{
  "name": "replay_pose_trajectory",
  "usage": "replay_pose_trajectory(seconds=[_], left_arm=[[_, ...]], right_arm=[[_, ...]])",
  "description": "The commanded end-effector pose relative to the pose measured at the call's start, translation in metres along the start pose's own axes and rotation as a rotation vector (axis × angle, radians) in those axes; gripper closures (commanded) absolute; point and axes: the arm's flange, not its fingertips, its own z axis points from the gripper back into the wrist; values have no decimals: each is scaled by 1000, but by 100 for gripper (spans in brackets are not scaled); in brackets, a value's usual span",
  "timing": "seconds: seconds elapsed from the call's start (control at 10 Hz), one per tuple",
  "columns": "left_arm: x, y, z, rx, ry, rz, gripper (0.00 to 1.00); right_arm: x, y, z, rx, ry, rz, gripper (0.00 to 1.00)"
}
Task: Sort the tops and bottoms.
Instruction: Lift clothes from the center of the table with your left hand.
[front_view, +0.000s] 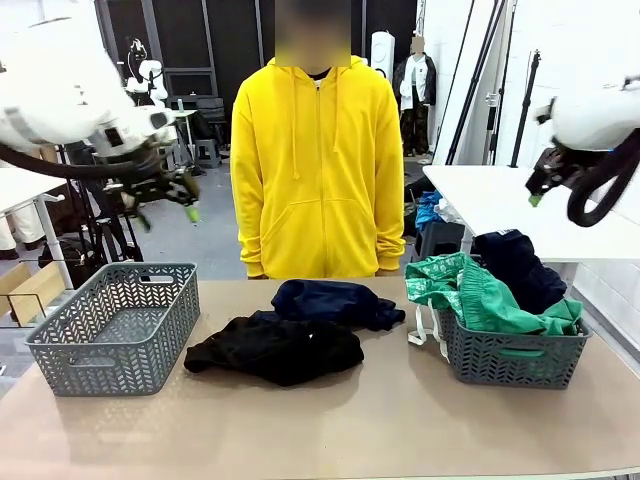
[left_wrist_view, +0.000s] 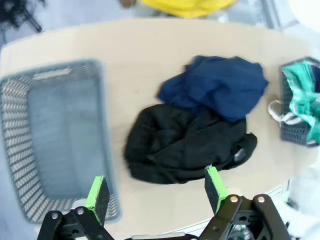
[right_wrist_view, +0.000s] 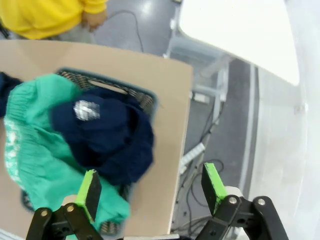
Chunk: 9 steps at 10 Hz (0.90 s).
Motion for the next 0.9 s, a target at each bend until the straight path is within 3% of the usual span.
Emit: replay_pose_trajectory(seconds=[0.0,0.2,0.4,0.7,0.8], left_arm=[[13,-53,-28,-39,-3,-201,0],[5,-110,-69,6,-38,-315,0],[-16,-135,-103,-22,59,-462,0],[-60,-134,-112,-75,180,-583,0],[-57,-124,-98,-41,131,-525,0]], right_arm=[[-41,-36,8,-56,54,-126,0],[-84,-82,22,-73,57,-239,0],[-119,-120,13,-50,48,-395,0],[-140,-155,-28,-22,95,-545,0],[-136,-158,-40,-11,89,-568,0]])
